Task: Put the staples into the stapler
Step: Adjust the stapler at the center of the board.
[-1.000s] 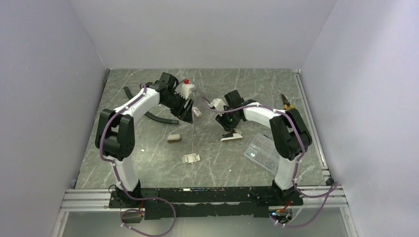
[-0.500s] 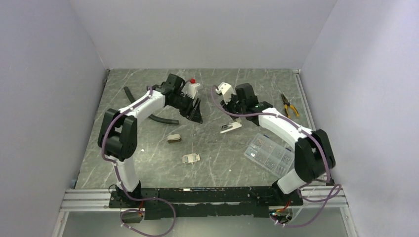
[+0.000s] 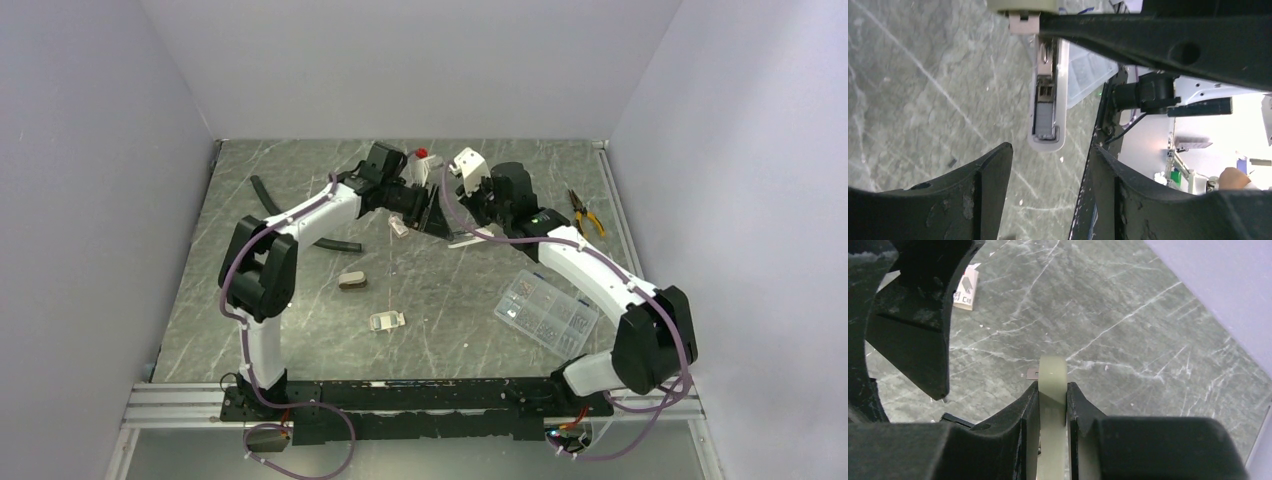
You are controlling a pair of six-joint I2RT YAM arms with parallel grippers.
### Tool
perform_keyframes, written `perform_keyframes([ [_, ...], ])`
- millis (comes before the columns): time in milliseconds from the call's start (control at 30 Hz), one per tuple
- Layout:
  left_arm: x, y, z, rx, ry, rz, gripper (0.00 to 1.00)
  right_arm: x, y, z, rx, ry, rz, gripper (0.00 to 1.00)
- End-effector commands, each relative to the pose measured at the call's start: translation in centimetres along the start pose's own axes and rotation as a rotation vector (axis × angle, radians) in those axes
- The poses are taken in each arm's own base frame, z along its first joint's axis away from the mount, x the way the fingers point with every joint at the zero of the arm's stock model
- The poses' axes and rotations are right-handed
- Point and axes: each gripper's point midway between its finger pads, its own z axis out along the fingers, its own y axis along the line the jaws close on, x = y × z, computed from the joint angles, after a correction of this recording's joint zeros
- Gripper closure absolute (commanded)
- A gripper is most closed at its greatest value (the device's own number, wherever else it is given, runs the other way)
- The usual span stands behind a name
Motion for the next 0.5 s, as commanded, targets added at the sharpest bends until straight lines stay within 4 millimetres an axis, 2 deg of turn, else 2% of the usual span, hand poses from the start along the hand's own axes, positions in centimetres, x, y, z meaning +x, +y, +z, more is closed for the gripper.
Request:
perform_keyframes([
  [0, -2.8, -2.8, 0.8, 0.066, -0.05, 0.014, 0.36, -3.5, -2.1, -1.8, 0.094, -0.118, 0.023, 1.0],
  [267, -2.9, -1.6, 2.0, 0.045, -0.064, -0.012, 0.36, -3.8, -2.2, -1.8, 0.096, -0.114, 0.05, 1.0],
  [467, -2.8, -1.1, 2.2, 0.039, -0.065, -0.011, 0.51, -3.6, -2.1, -1.7, 0.093, -0.109, 0.054, 1.0],
])
